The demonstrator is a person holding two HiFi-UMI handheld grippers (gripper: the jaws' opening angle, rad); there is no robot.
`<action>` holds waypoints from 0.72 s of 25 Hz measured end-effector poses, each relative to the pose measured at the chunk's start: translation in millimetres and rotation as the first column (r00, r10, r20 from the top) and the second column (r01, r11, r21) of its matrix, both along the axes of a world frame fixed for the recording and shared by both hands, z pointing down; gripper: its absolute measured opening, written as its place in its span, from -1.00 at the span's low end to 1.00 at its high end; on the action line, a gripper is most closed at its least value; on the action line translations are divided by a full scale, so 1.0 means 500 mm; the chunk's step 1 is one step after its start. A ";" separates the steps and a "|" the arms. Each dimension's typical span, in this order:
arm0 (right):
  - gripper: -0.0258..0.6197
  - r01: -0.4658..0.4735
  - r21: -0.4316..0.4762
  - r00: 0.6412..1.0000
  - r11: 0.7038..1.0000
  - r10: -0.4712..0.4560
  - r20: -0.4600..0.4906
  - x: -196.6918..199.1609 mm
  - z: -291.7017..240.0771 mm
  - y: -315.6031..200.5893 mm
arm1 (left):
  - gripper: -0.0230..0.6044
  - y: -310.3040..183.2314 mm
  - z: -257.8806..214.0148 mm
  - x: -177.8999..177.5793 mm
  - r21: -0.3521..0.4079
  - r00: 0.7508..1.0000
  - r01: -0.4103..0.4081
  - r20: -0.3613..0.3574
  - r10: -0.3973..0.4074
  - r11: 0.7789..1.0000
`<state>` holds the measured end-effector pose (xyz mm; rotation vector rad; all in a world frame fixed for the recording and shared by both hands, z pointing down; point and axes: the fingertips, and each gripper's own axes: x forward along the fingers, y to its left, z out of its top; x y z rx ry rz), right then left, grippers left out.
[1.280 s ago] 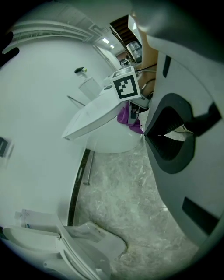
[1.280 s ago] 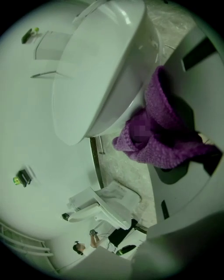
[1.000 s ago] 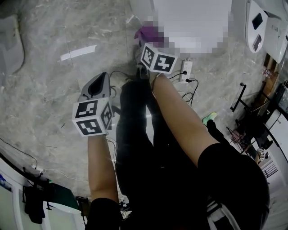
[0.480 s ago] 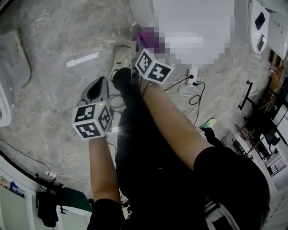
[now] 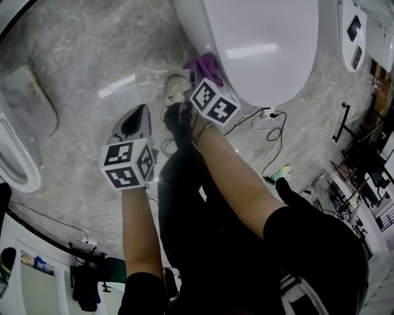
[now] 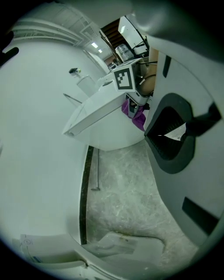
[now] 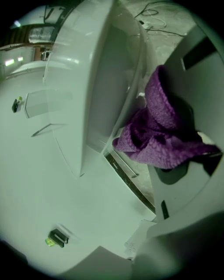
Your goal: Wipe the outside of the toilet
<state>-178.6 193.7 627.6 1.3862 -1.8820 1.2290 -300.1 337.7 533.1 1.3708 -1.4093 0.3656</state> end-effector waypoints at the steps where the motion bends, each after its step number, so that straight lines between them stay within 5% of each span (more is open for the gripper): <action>1: -0.67 -0.019 -0.003 1.000 1.000 0.019 -0.004 -0.003 -0.002 -0.004 | -0.91 -0.005 -0.007 -0.012 -0.001 1.000 -0.013 0.003 0.013 1.000; 12: -0.67 -0.122 -0.020 0.992 0.992 0.121 -0.028 -0.091 0.006 -0.086 | -0.91 -0.102 -0.015 -0.180 0.004 0.998 -0.055 0.007 0.055 0.998; 18: -0.67 -0.211 -0.023 0.976 0.977 0.209 -0.057 -0.130 0.013 -0.135 | -0.91 -0.209 0.016 -0.254 0.019 0.989 -0.145 -0.021 0.145 0.989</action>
